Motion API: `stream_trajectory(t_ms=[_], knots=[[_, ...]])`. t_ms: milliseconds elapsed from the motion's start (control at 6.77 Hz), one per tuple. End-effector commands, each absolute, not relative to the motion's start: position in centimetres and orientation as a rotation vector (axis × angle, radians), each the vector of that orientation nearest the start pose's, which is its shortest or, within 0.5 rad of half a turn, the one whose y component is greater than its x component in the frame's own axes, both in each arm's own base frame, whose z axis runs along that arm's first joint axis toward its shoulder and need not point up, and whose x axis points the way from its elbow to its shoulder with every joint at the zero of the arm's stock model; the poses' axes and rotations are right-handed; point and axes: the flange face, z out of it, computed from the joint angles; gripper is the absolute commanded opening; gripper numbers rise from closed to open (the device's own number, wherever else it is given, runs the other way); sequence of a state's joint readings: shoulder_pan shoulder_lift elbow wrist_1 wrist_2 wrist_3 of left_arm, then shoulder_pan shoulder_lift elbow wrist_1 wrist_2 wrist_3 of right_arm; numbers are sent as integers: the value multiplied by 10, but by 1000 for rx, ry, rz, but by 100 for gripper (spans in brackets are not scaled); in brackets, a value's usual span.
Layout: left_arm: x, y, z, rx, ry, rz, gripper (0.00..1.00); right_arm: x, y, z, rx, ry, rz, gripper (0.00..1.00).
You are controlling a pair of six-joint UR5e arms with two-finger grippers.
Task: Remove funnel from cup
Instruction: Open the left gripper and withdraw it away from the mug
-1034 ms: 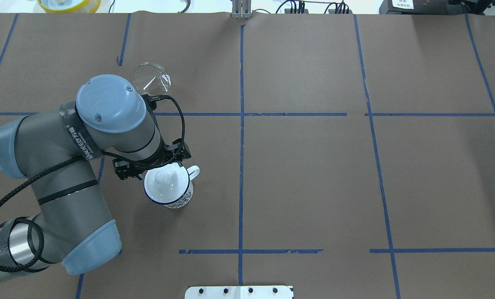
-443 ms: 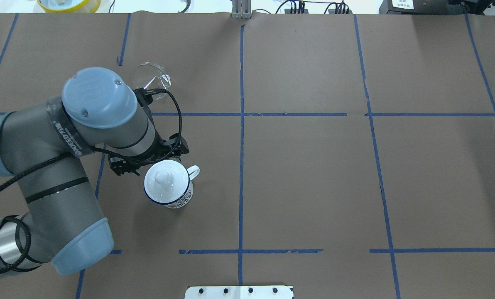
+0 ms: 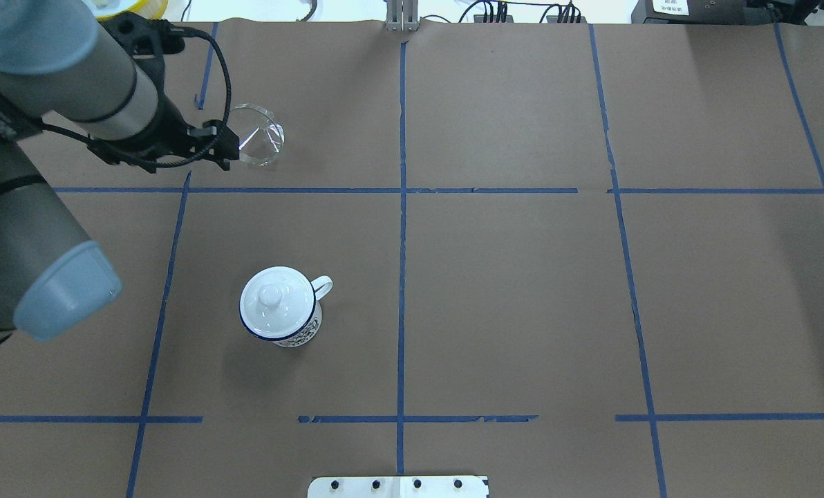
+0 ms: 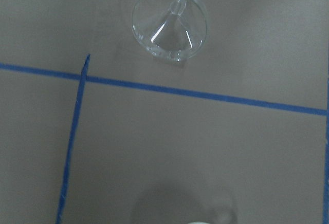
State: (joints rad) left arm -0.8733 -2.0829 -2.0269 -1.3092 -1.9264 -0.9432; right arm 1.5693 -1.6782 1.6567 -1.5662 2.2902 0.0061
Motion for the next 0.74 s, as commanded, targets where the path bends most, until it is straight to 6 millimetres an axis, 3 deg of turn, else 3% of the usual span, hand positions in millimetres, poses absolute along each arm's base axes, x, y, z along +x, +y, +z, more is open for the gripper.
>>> stream_trajectory(t_ms=[0, 148, 295, 591], knots=[[211, -537, 275, 381, 733, -83, 100, 67, -445, 670, -19, -719, 10, 100], [179, -554, 321, 373, 745, -68, 100, 67, -445, 670, -19, -719, 10, 100], [128, -579, 366, 377, 737, -15, 100, 67, -445, 671, -20, -719, 11, 100], [35, -587, 449, 329, 721, 52, 100, 67, -445, 670, -19, -719, 10, 100]])
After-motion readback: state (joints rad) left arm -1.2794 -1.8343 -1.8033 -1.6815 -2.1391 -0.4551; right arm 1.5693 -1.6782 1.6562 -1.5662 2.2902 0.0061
